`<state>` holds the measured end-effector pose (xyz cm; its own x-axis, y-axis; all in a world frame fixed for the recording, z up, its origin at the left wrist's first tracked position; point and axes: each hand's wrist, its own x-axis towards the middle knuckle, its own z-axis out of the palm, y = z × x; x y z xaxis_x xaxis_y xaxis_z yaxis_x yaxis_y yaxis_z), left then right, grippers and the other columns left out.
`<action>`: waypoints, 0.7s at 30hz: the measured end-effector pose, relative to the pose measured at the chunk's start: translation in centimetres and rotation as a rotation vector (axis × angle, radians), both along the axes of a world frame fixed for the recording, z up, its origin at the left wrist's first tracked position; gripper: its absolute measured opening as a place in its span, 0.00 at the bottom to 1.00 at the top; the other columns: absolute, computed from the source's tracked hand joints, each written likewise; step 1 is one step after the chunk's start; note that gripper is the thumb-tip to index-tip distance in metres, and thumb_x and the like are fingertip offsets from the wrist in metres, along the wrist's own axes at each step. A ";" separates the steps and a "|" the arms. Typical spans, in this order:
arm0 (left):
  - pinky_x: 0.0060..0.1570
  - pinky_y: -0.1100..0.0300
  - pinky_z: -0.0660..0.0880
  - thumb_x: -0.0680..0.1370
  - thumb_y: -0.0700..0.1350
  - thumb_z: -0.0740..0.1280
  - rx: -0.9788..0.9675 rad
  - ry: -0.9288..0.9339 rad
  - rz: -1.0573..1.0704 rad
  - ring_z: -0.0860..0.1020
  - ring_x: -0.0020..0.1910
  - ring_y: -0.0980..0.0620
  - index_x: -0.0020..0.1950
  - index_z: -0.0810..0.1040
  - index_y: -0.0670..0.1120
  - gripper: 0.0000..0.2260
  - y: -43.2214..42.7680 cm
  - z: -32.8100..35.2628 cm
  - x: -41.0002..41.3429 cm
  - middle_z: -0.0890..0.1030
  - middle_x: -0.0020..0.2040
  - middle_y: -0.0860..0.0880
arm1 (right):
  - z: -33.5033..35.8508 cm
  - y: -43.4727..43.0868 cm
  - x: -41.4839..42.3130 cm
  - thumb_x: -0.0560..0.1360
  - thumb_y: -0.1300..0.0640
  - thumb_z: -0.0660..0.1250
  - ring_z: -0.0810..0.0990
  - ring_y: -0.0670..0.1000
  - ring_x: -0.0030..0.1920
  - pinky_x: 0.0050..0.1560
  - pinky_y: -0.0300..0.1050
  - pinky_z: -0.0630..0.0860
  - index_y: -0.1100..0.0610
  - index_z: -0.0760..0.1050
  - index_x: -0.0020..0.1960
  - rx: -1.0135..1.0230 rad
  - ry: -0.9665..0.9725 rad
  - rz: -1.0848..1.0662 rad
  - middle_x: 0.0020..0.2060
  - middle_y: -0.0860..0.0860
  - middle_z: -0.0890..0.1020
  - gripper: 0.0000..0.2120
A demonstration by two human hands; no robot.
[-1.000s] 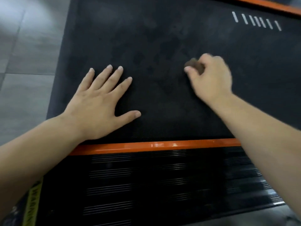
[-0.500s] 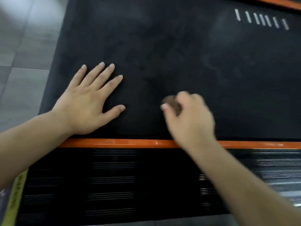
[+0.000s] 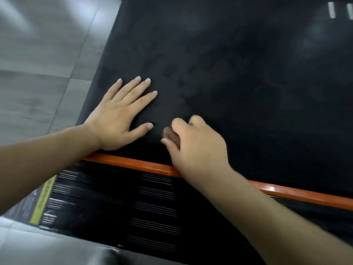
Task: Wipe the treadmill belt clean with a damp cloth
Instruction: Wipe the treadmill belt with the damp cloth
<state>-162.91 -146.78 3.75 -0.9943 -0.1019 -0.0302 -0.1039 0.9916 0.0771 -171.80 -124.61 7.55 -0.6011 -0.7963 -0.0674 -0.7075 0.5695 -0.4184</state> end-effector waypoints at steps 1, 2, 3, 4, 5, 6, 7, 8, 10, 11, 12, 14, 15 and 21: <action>0.79 0.40 0.48 0.80 0.63 0.53 0.013 -0.007 -0.003 0.48 0.82 0.47 0.82 0.58 0.49 0.33 0.0 0.0 0.0 0.53 0.83 0.47 | -0.1 -1.0 -0.8 0.77 0.39 0.64 0.75 0.55 0.44 0.38 0.46 0.65 0.47 0.69 0.49 0.002 0.037 0.035 0.44 0.47 0.67 0.12; 0.79 0.39 0.48 0.81 0.61 0.52 0.025 -0.008 -0.006 0.48 0.82 0.47 0.82 0.58 0.49 0.31 -0.1 0.0 -0.1 0.52 0.83 0.47 | -0.3 -1.1 -2.2 0.77 0.38 0.64 0.77 0.55 0.46 0.38 0.46 0.65 0.47 0.70 0.50 0.009 0.081 0.016 0.44 0.48 0.68 0.13; 0.79 0.39 0.48 0.82 0.60 0.52 0.035 -0.011 -0.011 0.47 0.82 0.48 0.82 0.57 0.49 0.30 -0.2 0.0 -0.1 0.52 0.83 0.47 | -0.6 -0.6 -4.0 0.77 0.37 0.64 0.78 0.56 0.47 0.38 0.46 0.65 0.48 0.70 0.50 0.007 0.110 -0.038 0.44 0.48 0.69 0.14; 0.79 0.39 0.47 0.82 0.59 0.52 0.041 -0.010 -0.014 0.47 0.82 0.48 0.83 0.57 0.50 0.30 -0.3 -0.1 0.0 0.52 0.83 0.47 | -0.6 0.1 -5.6 0.77 0.38 0.65 0.78 0.57 0.47 0.38 0.45 0.64 0.47 0.70 0.49 -0.011 0.130 -0.143 0.43 0.48 0.69 0.14; 0.79 0.39 0.47 0.82 0.59 0.52 0.042 -0.003 -0.011 0.46 0.82 0.48 0.83 0.57 0.49 0.30 -0.4 -0.2 0.0 0.52 0.83 0.47 | -0.6 0.6 -6.8 0.77 0.39 0.66 0.77 0.57 0.45 0.37 0.44 0.62 0.47 0.69 0.48 -0.034 0.145 -0.273 0.43 0.48 0.70 0.13; 0.79 0.39 0.47 0.82 0.59 0.51 0.038 0.005 -0.009 0.46 0.82 0.48 0.83 0.57 0.49 0.30 -0.4 -0.4 0.1 0.52 0.83 0.47 | -0.6 0.5 -6.9 0.77 0.41 0.66 0.76 0.56 0.44 0.36 0.44 0.61 0.48 0.69 0.49 -0.057 0.162 -0.365 0.43 0.49 0.70 0.12; 0.79 0.39 0.47 0.82 0.59 0.51 0.039 0.007 -0.015 0.46 0.82 0.47 0.82 0.57 0.49 0.30 -0.5 -0.5 0.1 0.51 0.83 0.46 | -0.9 -0.3 -6.0 0.77 0.42 0.66 0.75 0.56 0.43 0.36 0.44 0.61 0.49 0.71 0.51 -0.077 0.203 -0.371 0.44 0.51 0.71 0.12; 0.78 0.39 0.47 0.82 0.60 0.51 0.047 0.013 -0.037 0.46 0.82 0.47 0.82 0.57 0.49 0.30 -0.6 -0.7 0.0 0.51 0.83 0.46 | -1.3 -1.4 -4.3 0.77 0.42 0.67 0.75 0.57 0.43 0.38 0.45 0.63 0.50 0.72 0.52 -0.085 0.220 -0.305 0.45 0.52 0.72 0.12; 0.79 0.39 0.47 0.81 0.60 0.51 0.075 0.026 -0.053 0.47 0.82 0.47 0.82 0.58 0.48 0.31 -0.7 -0.8 0.0 0.52 0.83 0.46 | -1.7 -3.2 -0.3 0.75 0.43 0.69 0.76 0.56 0.41 0.36 0.44 0.65 0.51 0.74 0.49 -0.138 0.156 -0.088 0.43 0.51 0.71 0.12; 0.79 0.40 0.47 0.81 0.61 0.51 0.106 0.030 -0.062 0.47 0.82 0.48 0.82 0.58 0.48 0.31 -1.1 -0.8 0.0 0.52 0.83 0.47 | -1.8 -3.6 0.5 0.75 0.43 0.69 0.76 0.54 0.40 0.35 0.44 0.65 0.50 0.74 0.47 -0.155 0.136 -0.013 0.42 0.49 0.71 0.12; 0.79 0.41 0.48 0.81 0.61 0.52 0.128 0.027 -0.086 0.48 0.82 0.49 0.82 0.59 0.49 0.31 -2.0 -0.6 0.2 0.53 0.83 0.47 | -1.7 -3.8 -0.3 0.74 0.42 0.69 0.77 0.54 0.40 0.35 0.43 0.65 0.50 0.74 0.47 -0.152 0.131 0.013 0.42 0.48 0.71 0.12; 0.80 0.44 0.50 0.82 0.62 0.52 0.133 0.032 -0.183 0.50 0.82 0.49 0.81 0.62 0.49 0.30 -4.7 -0.4 0.8 0.55 0.83 0.47 | -1.6 -3.5 -3.7 0.75 0.40 0.68 0.77 0.55 0.44 0.38 0.44 0.65 0.49 0.72 0.47 -0.087 0.201 -0.040 0.43 0.48 0.71 0.13; 0.80 0.45 0.51 0.82 0.63 0.52 0.130 0.048 -0.214 0.51 0.82 0.49 0.81 0.62 0.50 0.30 -6.1 -0.5 1.2 0.55 0.83 0.47 | -1.5 -3.3 -5.8 0.75 0.40 0.67 0.78 0.57 0.45 0.38 0.45 0.66 0.49 0.71 0.47 -0.040 0.254 -0.095 0.43 0.50 0.72 0.13; 0.79 0.40 0.44 0.79 0.64 0.55 0.348 0.110 -0.069 0.45 0.82 0.55 0.80 0.63 0.55 0.30 -9.5 -1.8 2.6 0.52 0.83 0.51 | -1.5 -8.5 -1.5 0.76 0.41 0.67 0.78 0.61 0.42 0.36 0.47 0.66 0.51 0.72 0.48 -0.045 0.333 -0.261 0.43 0.52 0.72 0.14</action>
